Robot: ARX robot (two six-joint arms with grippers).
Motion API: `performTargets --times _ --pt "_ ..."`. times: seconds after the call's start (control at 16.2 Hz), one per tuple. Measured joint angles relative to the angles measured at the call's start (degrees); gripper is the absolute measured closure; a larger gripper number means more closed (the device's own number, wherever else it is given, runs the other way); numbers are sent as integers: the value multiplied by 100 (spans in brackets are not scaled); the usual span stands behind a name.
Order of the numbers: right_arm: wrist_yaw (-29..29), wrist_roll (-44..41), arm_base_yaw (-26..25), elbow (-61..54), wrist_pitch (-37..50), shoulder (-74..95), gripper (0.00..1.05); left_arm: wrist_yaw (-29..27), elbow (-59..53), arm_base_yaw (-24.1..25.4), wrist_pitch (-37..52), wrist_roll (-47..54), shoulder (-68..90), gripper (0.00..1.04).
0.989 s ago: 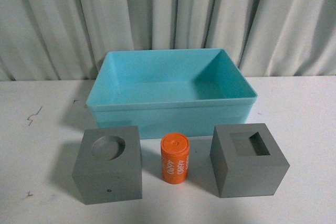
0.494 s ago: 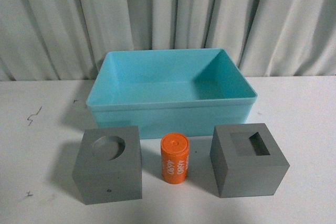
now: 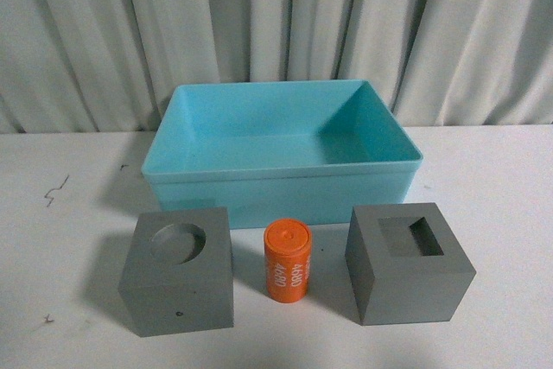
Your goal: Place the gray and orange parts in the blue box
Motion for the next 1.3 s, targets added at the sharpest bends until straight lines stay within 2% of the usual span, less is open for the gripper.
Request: performTargets --times 0.06,0.19,0.31,0.49,0.62,0.8,1.3 --pt "-33 120 -354 522 52 1403 6 13 0 0 4 2 0 7" --pt "-577 -39 -866 1329 1279 2977 6 7 2 4 -2 0 0 7" --pt "-1235 -481 -540 2063 2098 4500 6 7 2 4 0 2 0 7" --pt "-1561 -708 96 2264 2955 6526 6 7 2 4 0 0 0 7" --pt "-1563 -719 398 2699 3348 7392 6 9 2 4 -2 0 0 7" --pt "-1495 -632 723 2909 3499 8282 6 9 2 4 0 0 0 7" --pt "-1244 -31 1067 3421 3637 9621 6 7 2 4 0 2 0 7"
